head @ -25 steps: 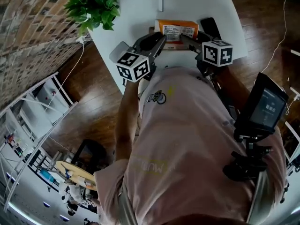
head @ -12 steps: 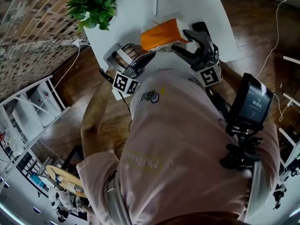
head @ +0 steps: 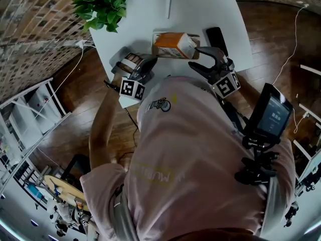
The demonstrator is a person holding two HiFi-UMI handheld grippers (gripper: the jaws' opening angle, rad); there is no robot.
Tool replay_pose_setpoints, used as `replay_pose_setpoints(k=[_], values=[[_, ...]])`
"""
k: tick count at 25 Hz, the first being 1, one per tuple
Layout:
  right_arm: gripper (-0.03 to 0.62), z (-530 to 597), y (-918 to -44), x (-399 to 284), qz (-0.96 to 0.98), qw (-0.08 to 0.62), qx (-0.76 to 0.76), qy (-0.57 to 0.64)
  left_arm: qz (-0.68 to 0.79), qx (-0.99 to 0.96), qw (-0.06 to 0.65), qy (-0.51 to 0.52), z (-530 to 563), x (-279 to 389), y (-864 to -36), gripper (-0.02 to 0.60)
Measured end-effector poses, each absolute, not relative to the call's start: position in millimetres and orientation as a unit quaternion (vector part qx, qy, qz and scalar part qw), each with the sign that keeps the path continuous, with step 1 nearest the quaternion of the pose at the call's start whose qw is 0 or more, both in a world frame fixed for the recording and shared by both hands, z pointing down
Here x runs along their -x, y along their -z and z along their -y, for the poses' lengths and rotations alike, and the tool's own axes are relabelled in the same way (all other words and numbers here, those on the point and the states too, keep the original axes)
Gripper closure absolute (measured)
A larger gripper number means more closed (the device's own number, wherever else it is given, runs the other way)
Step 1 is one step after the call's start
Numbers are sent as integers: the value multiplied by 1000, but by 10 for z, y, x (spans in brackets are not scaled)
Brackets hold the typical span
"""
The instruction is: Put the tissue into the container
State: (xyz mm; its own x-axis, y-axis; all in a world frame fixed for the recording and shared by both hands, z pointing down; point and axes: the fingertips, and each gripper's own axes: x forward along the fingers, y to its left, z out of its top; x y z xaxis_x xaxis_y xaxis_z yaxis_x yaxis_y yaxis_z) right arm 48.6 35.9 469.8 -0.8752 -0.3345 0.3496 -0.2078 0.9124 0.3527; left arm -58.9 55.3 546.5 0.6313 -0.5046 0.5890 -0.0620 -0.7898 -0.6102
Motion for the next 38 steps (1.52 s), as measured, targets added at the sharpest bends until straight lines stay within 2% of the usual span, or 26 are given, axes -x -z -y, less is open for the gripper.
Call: replay_pose_setpoints(k=[4,7,11,13,14,16,18,20,22,24,25,26,27,28,30,32,33,34,38], values=[[332,-182,-4720,-720,963,193,-185,34,-305,878,143,339,-138,838,-5159,586],[358,-153,-5001,-886,957,219,-175,-72,-336,889,-9,312,175,745,-5259,581],[352,-190,-5188,-1003,937,204,-162,-233,-262,869,-310,284,314,313,-5537,581],[305,-270,-5231,-982,913,193,-134,-335,-221,838,-435,244,331,154,-5589,581],[279,-301,-5248,-958,898,184,-120,-380,-200,821,-488,218,337,91,-5621,581],[246,-281,-5277,-899,877,169,-112,-435,-170,789,-567,168,384,9,-5675,531],[246,-190,-5325,-845,868,167,-128,-450,-156,770,-603,136,437,-27,-5684,531],[269,-71,-5307,-818,871,166,-156,-436,-157,778,-595,123,449,-58,-5612,529],[269,65,-5089,-808,893,146,-183,-384,-182,815,-542,97,504,-55,-5347,531],[269,192,-4742,-787,936,135,-203,-253,-220,869,-443,26,605,42,-4781,546],[269,224,-4567,-753,956,144,-206,-148,-237,896,-374,-21,605,122,-4400,554],[269,219,-4441,-706,965,166,-201,-28,-254,919,-295,-60,551,212,-4023,588],[269,169,-4417,-660,959,196,-183,90,-268,937,-212,-74,443,296,-3757,588],[269,74,-4524,-627,943,230,-150,188,-275,950,-137,-49,292,360,-3701,586],[269,-191,-5055,-637,908,300,-60,287,-248,961,-48,116,-92,429,-4296,580],[272,-348,-5569,-727,899,346,-17,266,-186,938,-39,290,-503,509,-5246,580],[356,-344,-5671,-761,908,350,-31,228,-169,928,-52,329,-677,545,-5529,580],[367,-308,-5671,-778,919,346,-56,182,-173,926,-73,328,-785,566,-5617,580],[367,-144,-5388,-796,943,304,-130,41,-313,916,-170,183,-540,746,-5224,578]])
